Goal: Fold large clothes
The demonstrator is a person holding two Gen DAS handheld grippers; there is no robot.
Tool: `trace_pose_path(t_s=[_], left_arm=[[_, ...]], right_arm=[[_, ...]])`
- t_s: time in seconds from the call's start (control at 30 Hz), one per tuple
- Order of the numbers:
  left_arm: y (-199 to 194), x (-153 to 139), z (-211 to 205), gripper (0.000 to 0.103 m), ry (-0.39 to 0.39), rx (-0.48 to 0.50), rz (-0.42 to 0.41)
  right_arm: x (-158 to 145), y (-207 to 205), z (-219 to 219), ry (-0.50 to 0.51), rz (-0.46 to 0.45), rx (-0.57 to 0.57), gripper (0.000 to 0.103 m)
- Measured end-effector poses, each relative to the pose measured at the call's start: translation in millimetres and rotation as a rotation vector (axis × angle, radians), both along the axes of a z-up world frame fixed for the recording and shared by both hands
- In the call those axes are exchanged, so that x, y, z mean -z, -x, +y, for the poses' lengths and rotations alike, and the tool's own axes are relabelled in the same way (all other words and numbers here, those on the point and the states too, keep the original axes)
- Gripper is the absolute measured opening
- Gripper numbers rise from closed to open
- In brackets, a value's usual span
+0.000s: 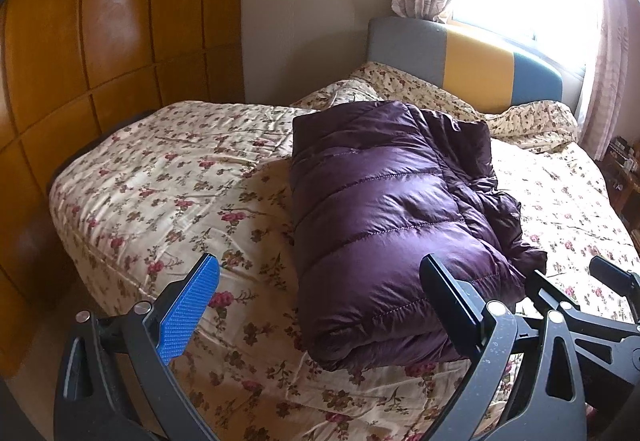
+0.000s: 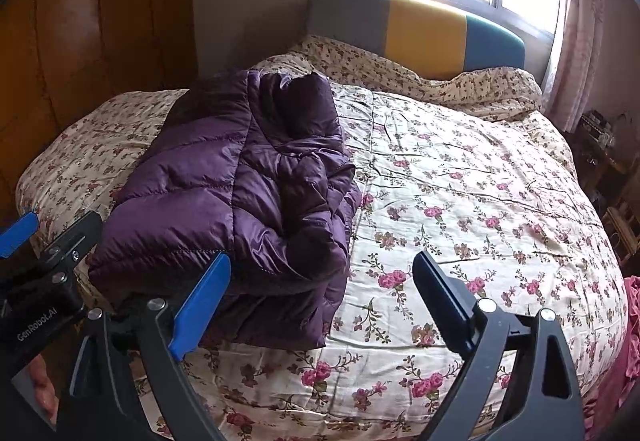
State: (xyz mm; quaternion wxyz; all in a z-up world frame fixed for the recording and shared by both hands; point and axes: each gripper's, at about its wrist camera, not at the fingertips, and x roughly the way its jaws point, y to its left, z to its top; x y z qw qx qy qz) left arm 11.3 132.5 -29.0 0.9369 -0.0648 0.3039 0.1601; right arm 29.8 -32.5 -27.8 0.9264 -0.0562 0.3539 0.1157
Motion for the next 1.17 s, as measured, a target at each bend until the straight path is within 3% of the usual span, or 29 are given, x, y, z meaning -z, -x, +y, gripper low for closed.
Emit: trace_pose_path(t_s=[1.17], left_arm=[[4.9,-1.2,0.8,0.099,-0.005,-0.009,-0.01]], right_arm=[[5.1,-1.3,14.9,0.031,0.0,-0.023,0.095]])
